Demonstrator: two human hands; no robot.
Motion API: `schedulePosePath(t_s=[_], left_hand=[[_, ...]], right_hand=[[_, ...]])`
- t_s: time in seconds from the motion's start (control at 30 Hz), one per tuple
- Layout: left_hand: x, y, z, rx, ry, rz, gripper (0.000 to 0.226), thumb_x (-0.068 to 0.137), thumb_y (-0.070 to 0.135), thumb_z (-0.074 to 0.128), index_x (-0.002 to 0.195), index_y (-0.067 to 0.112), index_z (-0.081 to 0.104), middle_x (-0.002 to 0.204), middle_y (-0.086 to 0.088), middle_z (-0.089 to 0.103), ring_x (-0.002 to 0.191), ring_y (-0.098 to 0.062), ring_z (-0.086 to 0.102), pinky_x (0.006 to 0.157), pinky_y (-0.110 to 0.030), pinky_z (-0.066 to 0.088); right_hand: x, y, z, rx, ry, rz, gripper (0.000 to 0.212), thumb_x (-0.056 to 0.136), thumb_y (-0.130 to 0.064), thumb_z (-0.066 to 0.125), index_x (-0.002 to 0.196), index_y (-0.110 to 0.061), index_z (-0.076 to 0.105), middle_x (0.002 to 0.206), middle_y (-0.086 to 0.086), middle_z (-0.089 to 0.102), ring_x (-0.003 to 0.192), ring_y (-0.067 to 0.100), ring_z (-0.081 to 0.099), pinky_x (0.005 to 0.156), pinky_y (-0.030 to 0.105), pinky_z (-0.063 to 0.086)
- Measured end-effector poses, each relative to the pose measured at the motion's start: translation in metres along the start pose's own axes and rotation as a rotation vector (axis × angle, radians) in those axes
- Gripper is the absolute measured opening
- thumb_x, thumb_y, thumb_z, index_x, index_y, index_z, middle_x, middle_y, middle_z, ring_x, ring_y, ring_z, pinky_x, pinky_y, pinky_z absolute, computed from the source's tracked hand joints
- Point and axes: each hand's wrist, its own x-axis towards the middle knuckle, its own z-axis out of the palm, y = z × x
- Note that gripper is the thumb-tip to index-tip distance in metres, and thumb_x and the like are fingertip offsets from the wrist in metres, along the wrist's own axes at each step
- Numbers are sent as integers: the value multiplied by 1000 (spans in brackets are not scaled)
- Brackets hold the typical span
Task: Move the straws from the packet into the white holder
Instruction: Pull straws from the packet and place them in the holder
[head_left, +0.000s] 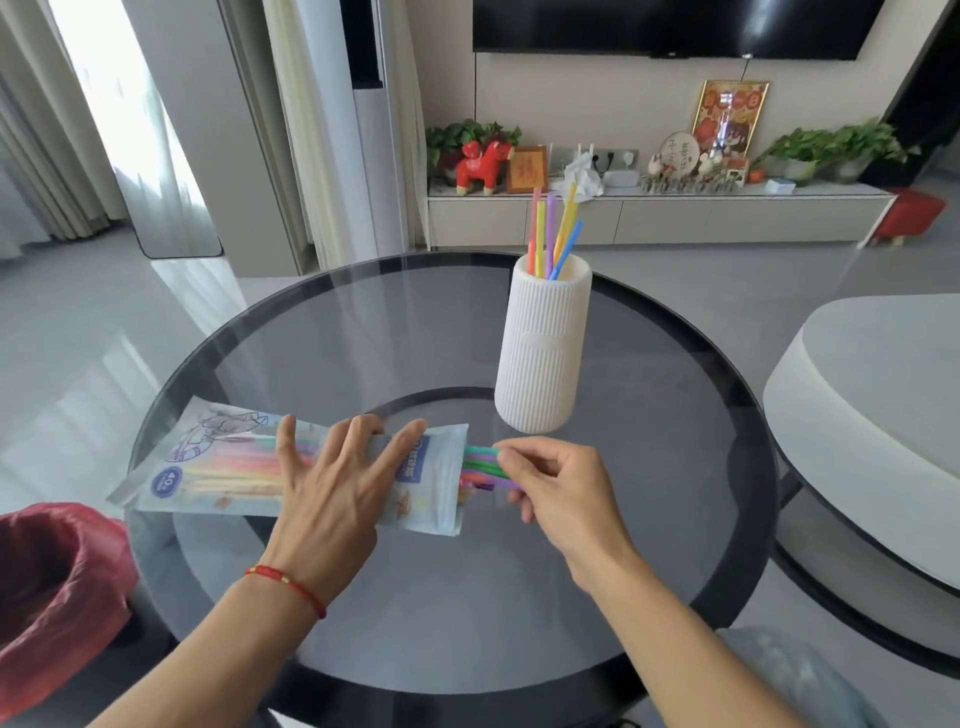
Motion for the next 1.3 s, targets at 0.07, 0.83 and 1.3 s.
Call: schedulePosePath(t_s=[0.07, 0.83, 1.3], left_hand=[[-1, -1, -1, -26, -6, -28, 115, 44, -5, 63, 148, 33, 33, 120, -4, 49, 113, -28, 53, 104, -74, 22], [16, 42, 10, -429, 43, -62, 22, 94, 47, 45, 100, 26, 52, 106, 9, 56, 103, -19, 53, 103, -58, 37], [3, 52, 2, -441, 1, 9, 29, 97, 44, 38, 112, 25, 53, 117, 6, 57, 109, -21, 54, 102, -55, 36]], right_hand=[[3, -3, -11, 30, 30, 7, 12, 96, -11, 77, 97, -19, 86, 73, -4, 80, 49, 7, 58, 51, 20, 50], [2, -41, -79, 456, -59, 104, 20, 70, -25, 84, 86, -13, 87, 90, 4, 80, 64, 7, 73, 58, 15, 57], [-20, -17, 19, 164, 46, -104, 31, 96, -38, 62, 76, -17, 73, 54, 2, 58, 42, 12, 48, 45, 23, 46]])
